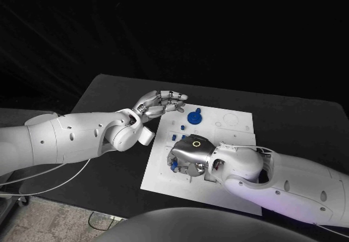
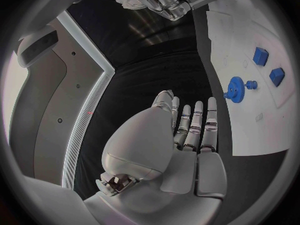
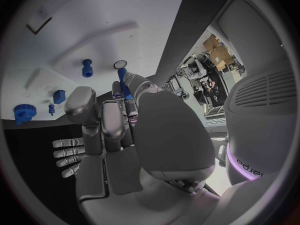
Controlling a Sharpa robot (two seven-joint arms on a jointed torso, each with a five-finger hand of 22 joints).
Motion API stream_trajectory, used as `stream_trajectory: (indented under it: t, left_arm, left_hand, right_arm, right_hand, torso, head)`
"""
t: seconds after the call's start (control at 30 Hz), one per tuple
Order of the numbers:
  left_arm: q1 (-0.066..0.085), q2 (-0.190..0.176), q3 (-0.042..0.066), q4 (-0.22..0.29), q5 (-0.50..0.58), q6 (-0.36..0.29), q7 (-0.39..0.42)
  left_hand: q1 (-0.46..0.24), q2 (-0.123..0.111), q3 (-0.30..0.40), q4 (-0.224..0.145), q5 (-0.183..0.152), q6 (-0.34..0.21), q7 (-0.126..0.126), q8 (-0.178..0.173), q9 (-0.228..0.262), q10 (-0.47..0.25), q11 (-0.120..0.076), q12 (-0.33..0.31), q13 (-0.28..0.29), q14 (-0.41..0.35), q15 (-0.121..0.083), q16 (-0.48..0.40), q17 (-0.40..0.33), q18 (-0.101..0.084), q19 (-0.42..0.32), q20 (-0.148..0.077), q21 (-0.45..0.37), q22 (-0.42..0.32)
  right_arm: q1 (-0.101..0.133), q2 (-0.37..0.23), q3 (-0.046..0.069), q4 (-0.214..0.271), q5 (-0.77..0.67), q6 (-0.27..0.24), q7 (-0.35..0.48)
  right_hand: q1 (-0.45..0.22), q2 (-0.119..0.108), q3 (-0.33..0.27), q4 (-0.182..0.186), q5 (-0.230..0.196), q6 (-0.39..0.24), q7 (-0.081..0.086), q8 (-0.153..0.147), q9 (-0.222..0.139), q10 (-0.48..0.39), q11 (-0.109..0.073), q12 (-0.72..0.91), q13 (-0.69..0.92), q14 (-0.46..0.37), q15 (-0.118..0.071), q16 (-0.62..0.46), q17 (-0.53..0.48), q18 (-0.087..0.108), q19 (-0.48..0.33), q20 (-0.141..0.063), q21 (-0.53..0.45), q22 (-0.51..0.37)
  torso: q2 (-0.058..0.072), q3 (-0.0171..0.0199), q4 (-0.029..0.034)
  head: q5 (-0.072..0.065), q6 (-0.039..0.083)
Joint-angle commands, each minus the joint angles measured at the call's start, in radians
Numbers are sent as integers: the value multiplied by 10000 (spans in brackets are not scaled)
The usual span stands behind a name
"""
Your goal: Assemble the parts on the task board
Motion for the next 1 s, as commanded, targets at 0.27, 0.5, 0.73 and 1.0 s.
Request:
stream_trajectory:
  t: [0.27,0.5,0.73,1.0]
  left_arm:
    - [3,21,6,-11,77,271,60]
    - [3,36,6,-17,81,300,36]
    - [3,43,6,-24,82,326,15]
    - [3,63,6,-43,82,357,2]
  left_hand:
    - [54,69,86,-14,67,-34,68,41,-22,-1,81,21,-15,-4,90,70,-17,-4,95,-1,32,-16]
    - [54,69,86,-14,67,-34,68,41,-22,-1,81,21,-15,-4,90,70,-17,-4,95,-1,32,-16]
    - [54,69,86,-14,67,-34,68,41,-22,-1,81,21,-15,-4,90,70,-17,-4,95,-1,32,-16]
    - [56,77,97,-14,78,-38,70,39,-27,-2,83,18,-22,-4,95,72,-19,-4,93,-2,31,-18]
  right_arm:
    - [-59,-108,4,23,-738,210,132]
    - [-65,-145,3,41,-825,398,96]
    - [-66,-186,2,54,-775,542,70]
    - [-77,-143,1,-6,-638,605,60]
  right_hand:
    - [25,-86,33,-109,-11,-36,-8,-29,34,362,-267,31,34,-56,-74,-74,-23,-38,-15,-53,38,1154]
    - [-1,-85,45,-140,-14,34,-64,-2,79,381,-304,30,61,-93,-124,-128,-88,-20,-51,-78,-30,1140]
    - [-11,-81,50,-147,-19,38,-80,-3,89,375,-315,25,67,-106,-143,-145,-108,-15,-62,-89,-48,1136]
    - [-96,-72,61,-154,-74,-118,-82,-103,100,340,-327,2,104,-140,-159,-191,-157,-8,-105,-120,-122,1120]
  torso:
    - [5,-2,2]
    - [12,-2,9]
    - [2,-2,3]
    - [-10,-3,6]
  head:
    - [29,2]
    - [15,2]
    - [25,2]
    - [17,2]
